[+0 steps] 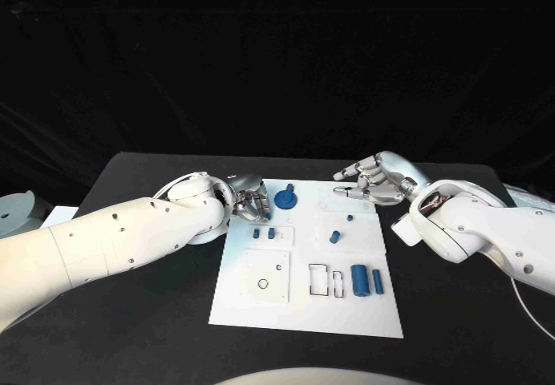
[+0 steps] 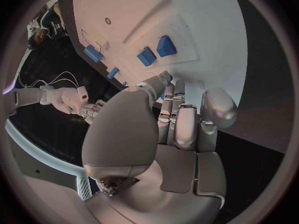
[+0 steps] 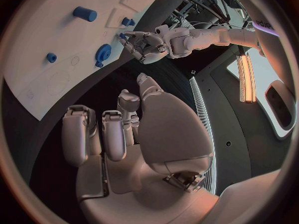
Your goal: Assemble the parts on the task board
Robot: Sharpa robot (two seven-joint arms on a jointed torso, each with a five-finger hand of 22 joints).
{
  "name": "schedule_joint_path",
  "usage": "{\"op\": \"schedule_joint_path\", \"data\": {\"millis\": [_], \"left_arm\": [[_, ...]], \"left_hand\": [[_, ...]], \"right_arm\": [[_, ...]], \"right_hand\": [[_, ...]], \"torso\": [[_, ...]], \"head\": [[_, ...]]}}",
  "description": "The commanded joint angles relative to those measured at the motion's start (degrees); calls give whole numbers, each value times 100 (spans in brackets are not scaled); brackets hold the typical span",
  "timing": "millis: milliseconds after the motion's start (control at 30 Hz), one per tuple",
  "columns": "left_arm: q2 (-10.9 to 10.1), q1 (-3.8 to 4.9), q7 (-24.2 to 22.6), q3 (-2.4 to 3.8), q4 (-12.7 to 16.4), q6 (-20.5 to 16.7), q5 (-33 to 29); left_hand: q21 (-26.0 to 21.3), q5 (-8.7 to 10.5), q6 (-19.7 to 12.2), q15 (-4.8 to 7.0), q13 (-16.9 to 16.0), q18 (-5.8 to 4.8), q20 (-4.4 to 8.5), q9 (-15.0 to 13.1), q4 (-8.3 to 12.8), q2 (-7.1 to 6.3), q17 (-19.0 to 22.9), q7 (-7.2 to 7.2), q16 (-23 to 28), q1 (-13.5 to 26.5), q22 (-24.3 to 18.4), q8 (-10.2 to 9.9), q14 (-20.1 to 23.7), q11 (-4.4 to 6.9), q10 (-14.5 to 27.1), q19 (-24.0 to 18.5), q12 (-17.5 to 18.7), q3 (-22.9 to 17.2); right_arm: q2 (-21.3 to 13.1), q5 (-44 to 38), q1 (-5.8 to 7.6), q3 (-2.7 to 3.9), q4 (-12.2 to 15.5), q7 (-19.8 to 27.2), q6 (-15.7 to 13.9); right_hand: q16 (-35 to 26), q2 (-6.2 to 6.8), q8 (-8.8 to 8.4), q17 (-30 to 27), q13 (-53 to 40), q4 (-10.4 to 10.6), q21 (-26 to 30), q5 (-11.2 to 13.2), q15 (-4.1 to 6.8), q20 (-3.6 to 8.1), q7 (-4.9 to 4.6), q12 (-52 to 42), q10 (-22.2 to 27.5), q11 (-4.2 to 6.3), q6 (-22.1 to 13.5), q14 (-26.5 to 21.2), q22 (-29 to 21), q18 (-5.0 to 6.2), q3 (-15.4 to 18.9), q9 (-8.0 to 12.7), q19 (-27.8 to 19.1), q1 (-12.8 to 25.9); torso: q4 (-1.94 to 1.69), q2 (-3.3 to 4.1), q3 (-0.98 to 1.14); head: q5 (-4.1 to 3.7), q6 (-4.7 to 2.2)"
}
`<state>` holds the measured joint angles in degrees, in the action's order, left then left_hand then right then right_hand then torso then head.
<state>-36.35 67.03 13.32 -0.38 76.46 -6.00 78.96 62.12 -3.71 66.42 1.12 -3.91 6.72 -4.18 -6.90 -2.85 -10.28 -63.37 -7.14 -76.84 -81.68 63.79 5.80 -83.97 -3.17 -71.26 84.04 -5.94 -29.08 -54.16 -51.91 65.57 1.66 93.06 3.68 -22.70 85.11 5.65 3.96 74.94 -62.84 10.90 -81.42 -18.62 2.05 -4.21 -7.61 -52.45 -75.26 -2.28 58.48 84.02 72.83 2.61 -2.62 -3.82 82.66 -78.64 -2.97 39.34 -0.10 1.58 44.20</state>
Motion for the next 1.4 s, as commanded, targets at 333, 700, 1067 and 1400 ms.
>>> {"op": "schedule_joint_path", "data": {"millis": [333, 700, 1067, 1400], "left_arm": [[52, -9, 148, -7, -81, 243, 27], [44, -10, 183, -7, -82, 243, 28], [-172, -8, 26, -4, 35, -261, -250], [-639, 5, -1596, -22, 208, -1284, -4961]], "left_hand": [[22, -13, -138, -16, 0, -77, -17, 98, 51, -48, 56, -120, -27, 140, 14, -169, -145, -104, 54, 13, 169, -102], [29, -1, -287, -44, -9, -78, -43, 174, 74, -97, 73, -172, -38, 187, 32, -229, -140, -137, 51, 10, 204, -122], [-17, -42, -642, -105, 7, -69, -101, 313, 154, -95, 164, -249, -27, 137, 10, -224, -114, -211, 220, -13, 233, -301], [-2147, -206, -478, -172, -3, 324, -165, 306, 197, 20, 2295, -301, 1204, 187, -1720, -141, 894, -269, 372, -1057, 117, -827]], "right_arm": [[-3, -18, -4, 0, 15, 43, 68], [-6, -19, -4, 0, 9, 19, 78], [-37, -804, -4, 0, -108, -515, 325], [-21, -3447, -7, 2, -142, -1333, 890]], "right_hand": [[-17, -23, 3, 766, -1, 20, 18, -23, -21, 4, 11, 14, 44, -11, 14, 430, 3, 102, 28, -2, -50, 42], [-27, -27, 3, 752, 15, 26, 30, -22, -21, 4, 11, 28, 52, -11, 12, 427, -16, 106, 38, -2, -58, 41], [-552, -79, -13, 116, 2240, -60, 456, 186, -80, -9, -59, 2787, 1149, -113, -20, 274, -704, 240, -432, 7, -347, -451], [-772, 244, 25, -146, 4316, -178, 527, 602, -127, -96, -4, 4343, 1035, -145, 449, 275, -779, 250, -1403, -13, -292, -680]], "torso": [[-2, 3, -4], [-1, 0, -4], [-2, -7, -2], [-6, -9, -7]], "head": [[-13, 15], [-18, 14], [-63, -7], [-139, -82]]}}
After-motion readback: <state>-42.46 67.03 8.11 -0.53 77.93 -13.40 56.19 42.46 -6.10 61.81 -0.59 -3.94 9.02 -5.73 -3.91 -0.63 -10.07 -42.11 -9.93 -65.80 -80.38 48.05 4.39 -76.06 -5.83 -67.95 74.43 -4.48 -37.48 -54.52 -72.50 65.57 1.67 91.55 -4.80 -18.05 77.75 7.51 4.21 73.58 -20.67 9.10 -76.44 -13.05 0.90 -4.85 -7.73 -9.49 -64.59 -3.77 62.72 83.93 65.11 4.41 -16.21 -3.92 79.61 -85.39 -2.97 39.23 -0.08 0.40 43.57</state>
